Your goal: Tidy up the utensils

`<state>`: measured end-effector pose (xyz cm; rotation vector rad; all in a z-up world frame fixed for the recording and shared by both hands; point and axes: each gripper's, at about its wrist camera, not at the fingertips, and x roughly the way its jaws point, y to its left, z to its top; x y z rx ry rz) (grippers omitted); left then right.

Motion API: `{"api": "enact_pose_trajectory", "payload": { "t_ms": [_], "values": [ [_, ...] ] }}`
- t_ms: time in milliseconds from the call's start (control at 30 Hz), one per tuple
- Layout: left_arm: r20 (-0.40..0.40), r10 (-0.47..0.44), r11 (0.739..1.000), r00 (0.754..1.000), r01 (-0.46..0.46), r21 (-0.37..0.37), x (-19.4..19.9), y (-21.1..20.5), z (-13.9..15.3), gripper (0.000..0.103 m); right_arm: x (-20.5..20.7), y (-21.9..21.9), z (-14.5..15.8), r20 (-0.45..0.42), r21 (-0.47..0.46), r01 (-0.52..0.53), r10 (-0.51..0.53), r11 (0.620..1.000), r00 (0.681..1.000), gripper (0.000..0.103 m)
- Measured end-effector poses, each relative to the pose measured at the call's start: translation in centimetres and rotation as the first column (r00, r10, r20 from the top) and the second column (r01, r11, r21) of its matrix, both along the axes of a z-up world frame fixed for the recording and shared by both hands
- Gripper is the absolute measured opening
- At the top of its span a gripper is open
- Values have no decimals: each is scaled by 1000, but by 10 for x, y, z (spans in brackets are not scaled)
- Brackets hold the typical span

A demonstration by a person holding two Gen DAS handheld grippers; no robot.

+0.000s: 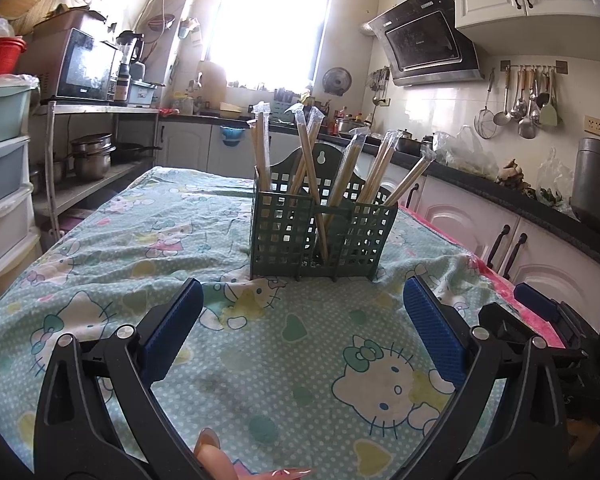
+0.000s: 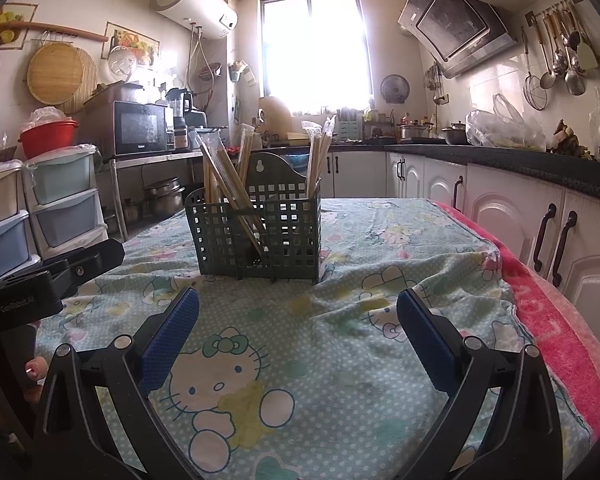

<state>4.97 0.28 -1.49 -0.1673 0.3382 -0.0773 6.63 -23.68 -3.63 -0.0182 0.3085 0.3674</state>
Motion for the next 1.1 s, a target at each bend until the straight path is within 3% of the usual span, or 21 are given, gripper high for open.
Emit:
{"api": "enact_pose_trajectory", "payload": {
  "t_ms": [1100],
  "values": [
    [-4,-8,1000,1000,8,1,1,-1,-3,92,-1,1,0,-1,6,-1,1,1000,1000,96]
  ]
}}
